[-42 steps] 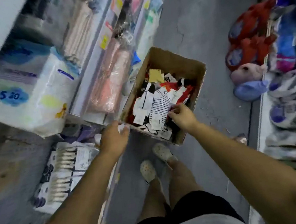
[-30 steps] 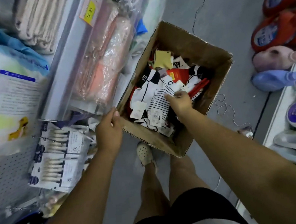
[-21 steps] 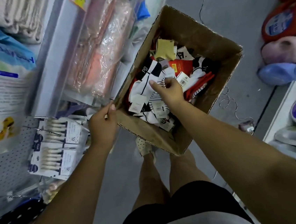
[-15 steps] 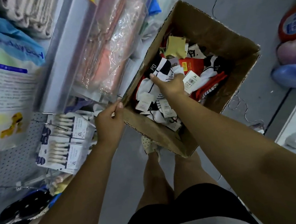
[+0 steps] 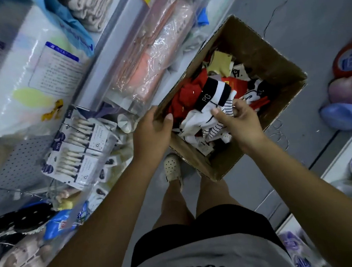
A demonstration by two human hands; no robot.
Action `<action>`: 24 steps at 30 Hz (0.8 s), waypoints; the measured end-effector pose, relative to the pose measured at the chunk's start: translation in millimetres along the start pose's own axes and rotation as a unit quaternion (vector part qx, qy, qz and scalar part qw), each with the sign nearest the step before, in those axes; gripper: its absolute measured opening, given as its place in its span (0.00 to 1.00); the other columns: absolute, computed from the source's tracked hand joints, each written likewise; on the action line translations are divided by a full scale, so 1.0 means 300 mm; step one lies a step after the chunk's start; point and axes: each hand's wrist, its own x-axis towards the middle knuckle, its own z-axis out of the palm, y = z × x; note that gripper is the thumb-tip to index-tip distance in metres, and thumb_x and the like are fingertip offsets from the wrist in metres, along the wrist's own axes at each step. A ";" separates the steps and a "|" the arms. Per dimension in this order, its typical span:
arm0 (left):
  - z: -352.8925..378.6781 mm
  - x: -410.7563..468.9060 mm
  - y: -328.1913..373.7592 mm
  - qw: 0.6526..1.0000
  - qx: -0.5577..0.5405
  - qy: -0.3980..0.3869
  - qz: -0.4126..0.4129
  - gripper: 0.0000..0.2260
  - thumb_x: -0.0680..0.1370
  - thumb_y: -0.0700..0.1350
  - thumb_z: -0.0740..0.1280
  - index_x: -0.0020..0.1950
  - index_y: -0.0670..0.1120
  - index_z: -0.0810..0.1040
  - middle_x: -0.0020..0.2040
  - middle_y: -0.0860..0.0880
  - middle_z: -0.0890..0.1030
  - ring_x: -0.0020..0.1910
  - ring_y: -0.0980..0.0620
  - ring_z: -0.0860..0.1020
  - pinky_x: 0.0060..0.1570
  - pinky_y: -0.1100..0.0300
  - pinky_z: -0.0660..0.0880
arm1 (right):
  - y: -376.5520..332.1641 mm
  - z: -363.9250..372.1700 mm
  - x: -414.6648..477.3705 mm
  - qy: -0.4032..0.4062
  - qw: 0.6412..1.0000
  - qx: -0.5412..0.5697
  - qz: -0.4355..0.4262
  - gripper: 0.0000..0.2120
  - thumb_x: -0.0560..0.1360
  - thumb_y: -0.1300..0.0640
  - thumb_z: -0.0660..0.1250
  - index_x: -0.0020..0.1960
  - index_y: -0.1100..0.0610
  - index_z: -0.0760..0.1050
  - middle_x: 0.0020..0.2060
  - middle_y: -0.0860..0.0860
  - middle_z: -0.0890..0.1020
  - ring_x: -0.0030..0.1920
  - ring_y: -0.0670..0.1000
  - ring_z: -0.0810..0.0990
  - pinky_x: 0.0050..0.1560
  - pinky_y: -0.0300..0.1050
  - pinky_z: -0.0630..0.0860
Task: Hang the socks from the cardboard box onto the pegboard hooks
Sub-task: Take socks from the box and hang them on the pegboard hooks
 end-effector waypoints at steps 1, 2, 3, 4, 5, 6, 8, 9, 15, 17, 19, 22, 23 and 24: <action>-0.003 -0.033 0.020 1.000 -0.013 -0.009 0.018 0.24 0.80 0.58 0.67 0.75 0.53 0.72 0.73 0.52 0.74 0.72 0.54 0.71 0.71 0.53 0.69 | -0.038 -0.015 -0.048 -0.027 1.000 0.003 -0.009 0.13 0.76 0.60 0.73 0.58 0.62 0.77 0.51 0.55 0.86 0.54 0.55 0.85 0.56 0.54 0.82; -0.010 -0.069 0.045 0.999 -0.033 -0.028 0.027 0.24 0.80 0.58 0.68 0.75 0.54 0.72 0.74 0.54 0.73 0.73 0.56 0.69 0.71 0.56 0.68 | -0.064 -0.025 -0.085 -0.050 0.999 0.005 -0.017 0.14 0.76 0.61 0.73 0.60 0.61 0.77 0.54 0.55 0.86 0.56 0.56 0.85 0.57 0.55 0.81; -0.018 -0.104 0.074 0.996 -0.059 -0.055 0.027 0.25 0.79 0.58 0.69 0.75 0.55 0.72 0.74 0.56 0.72 0.72 0.59 0.69 0.69 0.61 0.68 | -0.094 -0.030 -0.125 -0.072 0.997 0.009 -0.025 0.15 0.76 0.62 0.73 0.62 0.60 0.77 0.55 0.55 0.85 0.57 0.56 0.84 0.58 0.54 0.81; -0.028 -0.136 0.099 0.992 -0.094 -0.084 0.017 0.25 0.79 0.58 0.69 0.74 0.54 0.72 0.72 0.58 0.73 0.70 0.61 0.70 0.67 0.64 0.68 | -0.118 -0.031 -0.159 -0.092 0.995 0.008 -0.033 0.15 0.76 0.63 0.73 0.62 0.60 0.77 0.56 0.55 0.85 0.58 0.56 0.84 0.59 0.54 0.81; -0.037 -0.162 0.118 0.986 -0.131 -0.108 0.008 0.23 0.79 0.57 0.70 0.73 0.53 0.74 0.70 0.57 0.76 0.68 0.60 0.73 0.67 0.63 0.70 | -0.140 -0.027 -0.192 -0.111 0.993 0.006 -0.041 0.16 0.75 0.64 0.73 0.62 0.60 0.77 0.56 0.55 0.85 0.58 0.56 0.84 0.58 0.53 0.81; -0.047 -0.186 0.131 0.979 -0.162 -0.121 0.005 0.19 0.79 0.55 0.70 0.69 0.51 0.77 0.66 0.55 0.80 0.66 0.58 0.78 0.65 0.61 0.74 | -0.160 -0.017 -0.224 -0.129 0.990 0.002 -0.050 0.16 0.75 0.64 0.73 0.62 0.60 0.78 0.56 0.55 0.85 0.58 0.57 0.84 0.58 0.53 0.81; -0.076 -0.237 0.144 0.975 -0.192 -0.108 0.005 0.11 0.80 0.51 0.71 0.57 0.47 0.83 0.54 0.47 0.86 0.56 0.48 0.84 0.59 0.51 0.80 | -0.188 0.012 -0.281 -0.159 0.985 -0.009 -0.065 0.16 0.74 0.65 0.73 0.61 0.61 0.78 0.55 0.55 0.86 0.57 0.58 0.84 0.57 0.52 0.82; -0.093 -0.258 0.140 0.976 -0.198 -0.088 0.006 0.11 0.80 0.51 0.71 0.54 0.43 0.84 0.51 0.44 0.87 0.54 0.44 0.84 0.58 0.45 0.80 | -0.194 0.031 -0.304 -0.171 0.983 -0.017 -0.069 0.16 0.74 0.65 0.73 0.61 0.61 0.77 0.54 0.56 0.86 0.56 0.58 0.84 0.56 0.51 0.82; -0.230 -0.385 -0.001 0.951 -0.299 0.043 -0.062 0.21 0.74 0.64 0.71 0.50 0.47 0.84 0.49 0.40 0.86 0.50 0.43 0.84 0.59 0.38 0.78 | -0.208 0.151 -0.411 -0.220 0.973 -0.042 -0.050 0.11 0.78 0.59 0.70 0.58 0.62 0.76 0.49 0.58 0.86 0.48 0.57 0.86 0.47 0.55 0.84; -0.281 -0.432 -0.087 0.929 -0.345 0.092 -0.091 0.17 0.76 0.62 0.70 0.51 0.49 0.85 0.51 0.48 0.86 0.54 0.48 0.83 0.62 0.42 0.76 | -0.202 0.191 -0.436 -0.227 0.969 -0.076 -0.053 0.12 0.79 0.54 0.68 0.56 0.62 0.75 0.48 0.61 0.85 0.49 0.62 0.85 0.52 0.62 0.82; -0.330 -0.483 -0.186 0.908 -0.380 0.135 -0.117 0.15 0.78 0.60 0.70 0.54 0.51 0.86 0.54 0.51 0.87 0.58 0.47 0.83 0.65 0.40 0.76 | -0.197 0.236 -0.466 -0.237 0.964 -0.104 -0.056 0.12 0.80 0.52 0.67 0.57 0.61 0.76 0.48 0.62 0.85 0.52 0.63 0.84 0.56 0.63 0.80; -0.390 -0.560 -0.340 0.877 -0.422 0.181 -0.143 0.16 0.76 0.61 0.72 0.52 0.50 0.86 0.54 0.44 0.87 0.58 0.40 0.83 0.64 0.34 0.75 | -0.185 0.317 -0.523 -0.268 0.953 -0.130 -0.051 0.12 0.81 0.54 0.66 0.59 0.61 0.76 0.50 0.58 0.86 0.54 0.60 0.85 0.58 0.58 0.81; -0.406 -0.586 -0.385 0.865 -0.439 0.192 -0.151 0.16 0.77 0.60 0.71 0.52 0.48 0.85 0.54 0.42 0.86 0.57 0.39 0.83 0.64 0.34 0.74 | -0.176 0.349 -0.542 -0.276 0.950 -0.135 -0.050 0.12 0.81 0.54 0.66 0.59 0.61 0.76 0.50 0.58 0.86 0.54 0.60 0.85 0.58 0.59 0.81; -0.421 -0.613 -0.427 0.855 -0.452 0.200 -0.155 0.15 0.79 0.58 0.70 0.52 0.47 0.84 0.53 0.42 0.86 0.55 0.41 0.83 0.63 0.35 0.74 | -0.170 0.383 -0.567 -0.284 0.948 -0.137 -0.045 0.11 0.81 0.54 0.66 0.59 0.60 0.76 0.50 0.58 0.86 0.54 0.60 0.85 0.58 0.60 0.80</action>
